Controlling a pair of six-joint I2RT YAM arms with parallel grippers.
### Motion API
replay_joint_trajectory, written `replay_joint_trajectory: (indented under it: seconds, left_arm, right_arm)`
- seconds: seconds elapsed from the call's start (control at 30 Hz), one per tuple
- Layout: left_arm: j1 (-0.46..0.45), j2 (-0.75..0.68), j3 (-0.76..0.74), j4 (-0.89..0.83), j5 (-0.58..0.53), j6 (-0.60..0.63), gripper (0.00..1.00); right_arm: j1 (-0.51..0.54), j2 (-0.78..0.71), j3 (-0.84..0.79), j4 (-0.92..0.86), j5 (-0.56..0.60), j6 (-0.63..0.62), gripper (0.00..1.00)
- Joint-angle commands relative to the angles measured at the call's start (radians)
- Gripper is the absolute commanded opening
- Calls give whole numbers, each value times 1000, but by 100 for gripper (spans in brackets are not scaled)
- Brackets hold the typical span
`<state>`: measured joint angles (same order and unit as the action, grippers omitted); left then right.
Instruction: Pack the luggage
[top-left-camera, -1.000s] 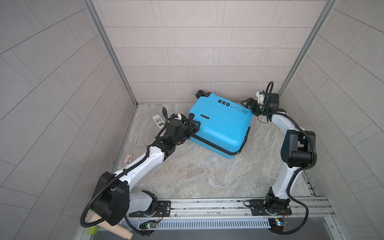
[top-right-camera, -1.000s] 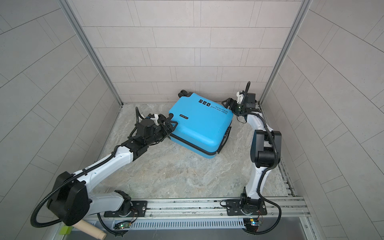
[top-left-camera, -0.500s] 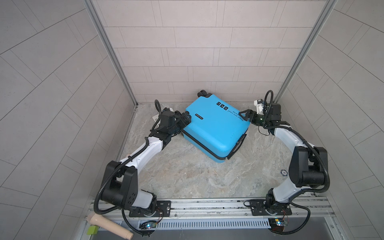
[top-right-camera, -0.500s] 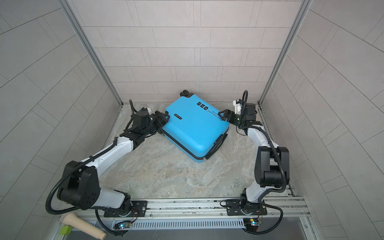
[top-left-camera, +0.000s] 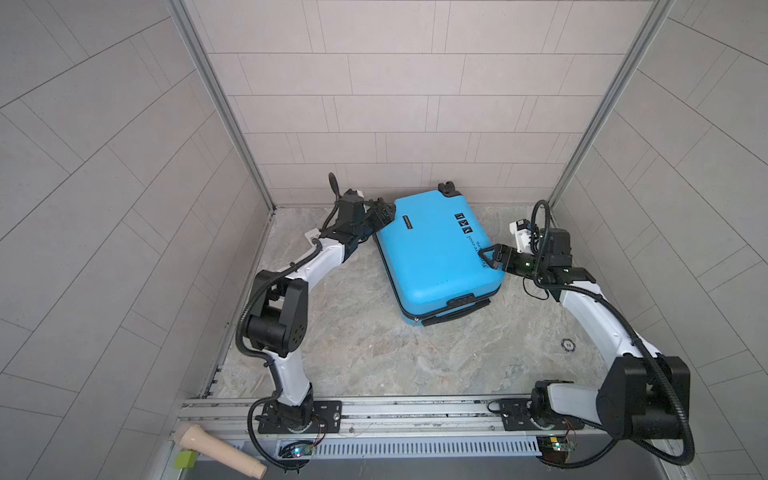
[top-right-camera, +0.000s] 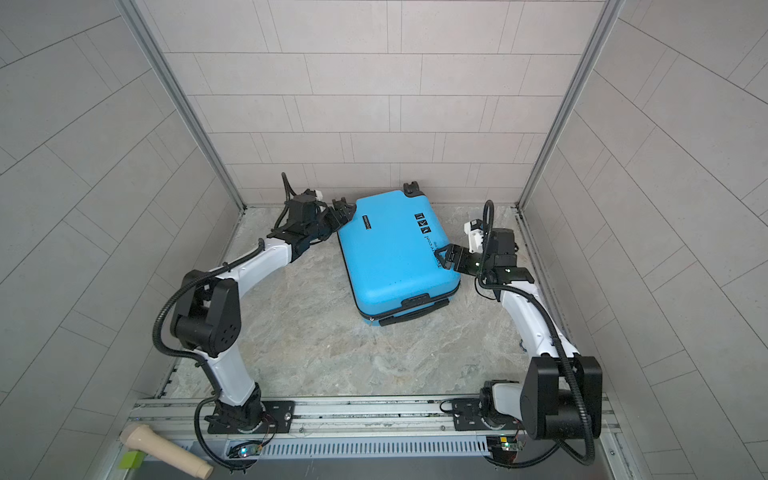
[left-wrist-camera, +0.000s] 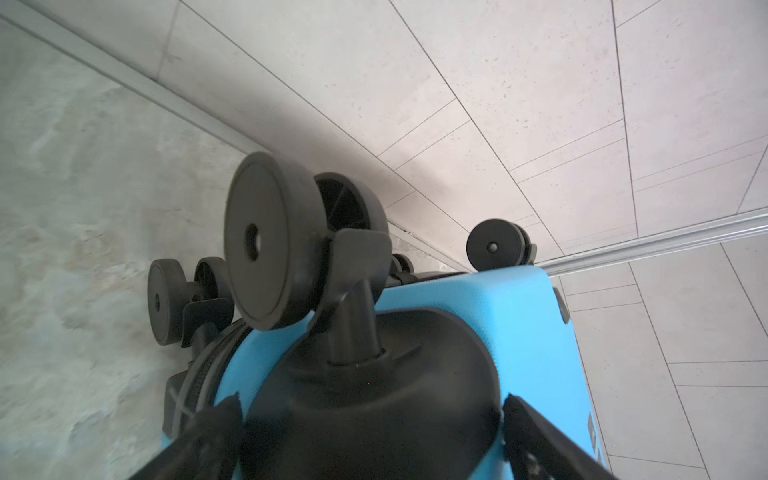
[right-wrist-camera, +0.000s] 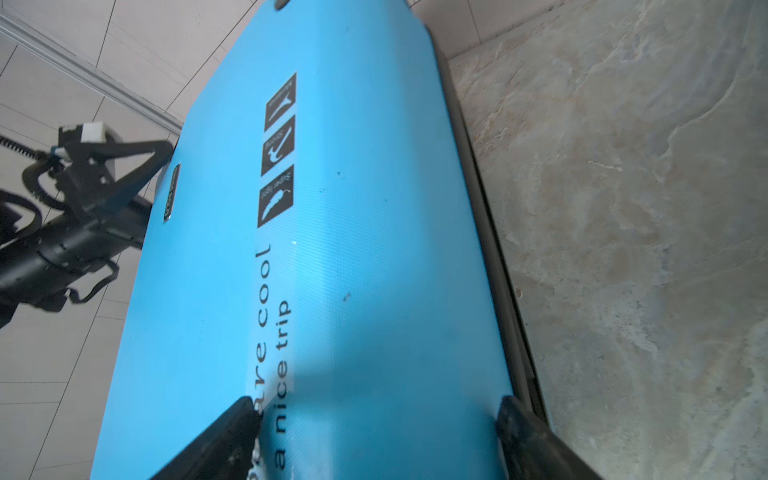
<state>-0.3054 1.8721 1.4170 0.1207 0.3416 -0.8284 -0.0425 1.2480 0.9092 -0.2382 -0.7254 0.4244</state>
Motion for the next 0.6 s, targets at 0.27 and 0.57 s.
replay_joint_trajectory:
  seconds: [0.27, 0.57]
  left_arm:
    - [-60, 195, 250, 32, 158, -24, 100]
    - [-67, -202, 31, -47, 75, 212, 100]
  right_arm:
    - [48, -4, -12, -159, 30, 11, 94]
    - [49, -158, 7, -363, 134, -59, 99]
